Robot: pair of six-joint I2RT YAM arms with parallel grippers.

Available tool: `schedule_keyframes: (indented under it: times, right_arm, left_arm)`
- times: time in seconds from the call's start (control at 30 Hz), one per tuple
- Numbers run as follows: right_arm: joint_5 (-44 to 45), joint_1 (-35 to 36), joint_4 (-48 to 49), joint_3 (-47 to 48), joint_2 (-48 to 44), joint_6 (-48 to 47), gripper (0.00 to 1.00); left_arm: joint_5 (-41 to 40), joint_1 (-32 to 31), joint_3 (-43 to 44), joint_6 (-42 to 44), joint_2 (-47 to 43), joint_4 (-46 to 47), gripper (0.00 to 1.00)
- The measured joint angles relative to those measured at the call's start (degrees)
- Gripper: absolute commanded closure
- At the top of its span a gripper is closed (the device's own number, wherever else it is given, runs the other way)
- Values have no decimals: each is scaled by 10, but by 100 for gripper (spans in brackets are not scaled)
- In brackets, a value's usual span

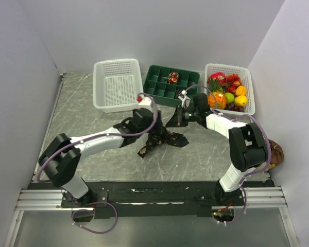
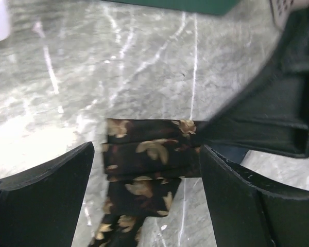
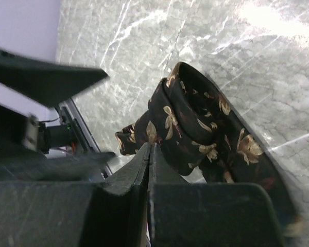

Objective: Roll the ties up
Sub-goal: Roll the tie at the center of the board.

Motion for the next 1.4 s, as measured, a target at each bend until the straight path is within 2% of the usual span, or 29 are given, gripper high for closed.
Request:
schedule_keyframes:
  times: [0.23, 0.63, 0.93, 1.13, 1.23, 1.27, 1.33, 1.4]
  right_arm:
    - [12, 22, -10, -26, -1, -10, 99]
    - [55, 73, -20, -1, 21, -10, 99]
    - [125, 75, -57, 24, 82, -16, 99]
    - [141, 75, -75, 37, 94, -16, 100]
    - [149, 75, -77, 44, 95, -16, 100]
    - [152, 75, -78, 45, 96, -16, 100]
    - [154, 75, -82, 49, 99, -16, 100]
    - [156, 75, -84, 52, 101, -16, 100]
  left_arm:
    - [77, 79, -68, -27, -63, 12, 13]
    - [163, 82, -172, -58, -111, 19, 15]
    - [218, 83, -210, -60, -139, 22, 26]
    - [226, 83, -227, -55, -135, 23, 42]
    - [228, 79, -227, -50, -121, 26, 57]
    - [229, 76, -227, -48, -114, 28, 67]
    - [233, 71, -227, -45, -101, 32, 73]
    - [236, 65, -227, -41, -89, 38, 85]
